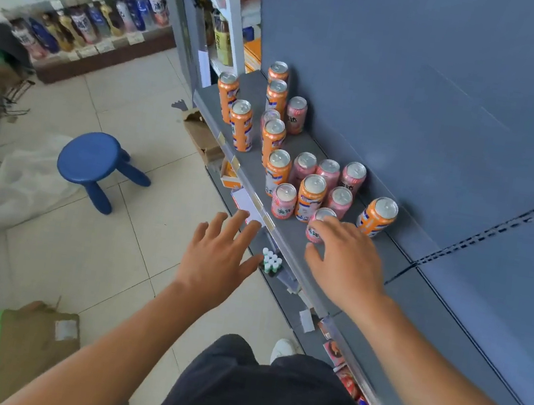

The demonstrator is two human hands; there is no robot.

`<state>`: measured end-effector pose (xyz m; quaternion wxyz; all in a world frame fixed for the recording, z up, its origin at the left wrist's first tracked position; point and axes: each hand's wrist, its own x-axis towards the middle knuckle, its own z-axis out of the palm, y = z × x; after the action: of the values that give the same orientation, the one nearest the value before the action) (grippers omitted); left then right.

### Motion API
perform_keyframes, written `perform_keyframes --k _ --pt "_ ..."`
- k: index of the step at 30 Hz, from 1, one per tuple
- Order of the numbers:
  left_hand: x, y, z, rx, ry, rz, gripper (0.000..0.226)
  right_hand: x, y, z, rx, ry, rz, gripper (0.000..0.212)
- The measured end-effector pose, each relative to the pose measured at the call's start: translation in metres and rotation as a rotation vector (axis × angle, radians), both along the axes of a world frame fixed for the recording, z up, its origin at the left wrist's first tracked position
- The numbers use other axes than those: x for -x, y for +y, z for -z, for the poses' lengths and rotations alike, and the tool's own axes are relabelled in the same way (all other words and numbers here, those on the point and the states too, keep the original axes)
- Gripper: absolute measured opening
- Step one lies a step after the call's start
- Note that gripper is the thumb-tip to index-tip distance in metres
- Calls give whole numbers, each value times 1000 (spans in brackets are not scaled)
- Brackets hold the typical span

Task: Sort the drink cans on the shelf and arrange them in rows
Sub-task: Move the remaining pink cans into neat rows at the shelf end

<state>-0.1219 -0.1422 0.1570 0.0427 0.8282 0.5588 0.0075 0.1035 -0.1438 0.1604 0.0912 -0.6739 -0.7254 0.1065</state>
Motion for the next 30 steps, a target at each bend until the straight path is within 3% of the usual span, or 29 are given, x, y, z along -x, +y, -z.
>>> perform_keyframes --k 10,18,22,27,30 --pt "5 149 53 124 76 246 52 20 71 32 91 75 346 13" --pt "-6 211 105 331 183 379 58 25 90 63 356 121 615 32" --pt "-11 224 128 500 116 231 61 21 98 88 473 223 740 49" --pt "-33 221 153 708 -89 -88 81 11 110 122 490 414 900 71" --pt "-49 215 171 742 -212 -216 88 6 115 145 495 500 905 69"
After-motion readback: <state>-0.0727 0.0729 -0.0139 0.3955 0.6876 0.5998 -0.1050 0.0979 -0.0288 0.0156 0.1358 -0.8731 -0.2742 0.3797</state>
